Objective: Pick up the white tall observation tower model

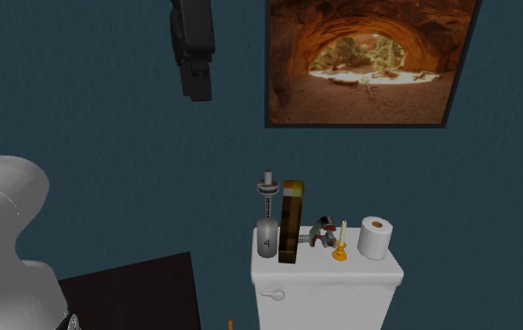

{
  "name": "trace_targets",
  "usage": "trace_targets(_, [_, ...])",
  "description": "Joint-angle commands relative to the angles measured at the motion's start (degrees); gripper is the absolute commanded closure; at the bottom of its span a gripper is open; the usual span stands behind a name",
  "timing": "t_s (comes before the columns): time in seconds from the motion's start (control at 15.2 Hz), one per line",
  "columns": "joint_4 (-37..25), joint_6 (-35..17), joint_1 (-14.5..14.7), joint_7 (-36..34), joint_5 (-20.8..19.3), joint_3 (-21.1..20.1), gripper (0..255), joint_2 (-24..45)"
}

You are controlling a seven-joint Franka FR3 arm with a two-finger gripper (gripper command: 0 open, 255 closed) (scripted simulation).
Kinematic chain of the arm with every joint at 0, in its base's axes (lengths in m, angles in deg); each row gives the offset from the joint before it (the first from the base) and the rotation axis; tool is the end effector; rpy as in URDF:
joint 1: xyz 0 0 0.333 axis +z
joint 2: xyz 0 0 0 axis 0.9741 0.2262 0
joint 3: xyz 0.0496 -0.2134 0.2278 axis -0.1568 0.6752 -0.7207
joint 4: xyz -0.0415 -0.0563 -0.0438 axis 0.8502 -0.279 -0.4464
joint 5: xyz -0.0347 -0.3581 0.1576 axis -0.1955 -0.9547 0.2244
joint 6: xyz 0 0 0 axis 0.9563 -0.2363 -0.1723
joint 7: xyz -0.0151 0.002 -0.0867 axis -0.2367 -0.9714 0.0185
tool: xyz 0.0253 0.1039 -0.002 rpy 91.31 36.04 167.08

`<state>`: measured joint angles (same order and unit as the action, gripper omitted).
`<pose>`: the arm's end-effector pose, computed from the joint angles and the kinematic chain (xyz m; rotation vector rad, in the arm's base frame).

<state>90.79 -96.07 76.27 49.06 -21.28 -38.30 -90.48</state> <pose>0.2876 -0.0246 0.6307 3.0899 0.0721 0.0125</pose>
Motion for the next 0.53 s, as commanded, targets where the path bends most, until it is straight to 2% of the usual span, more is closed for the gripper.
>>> trace_targets(0.0, [0.00, 0.00, 0.00, 0.00, 0.00, 0.00, 0, 0.00])
trace_targets(0.46, [3.89, -8.89, 2.07, -7.62, 4.82, -6.32, 0, 5.39])
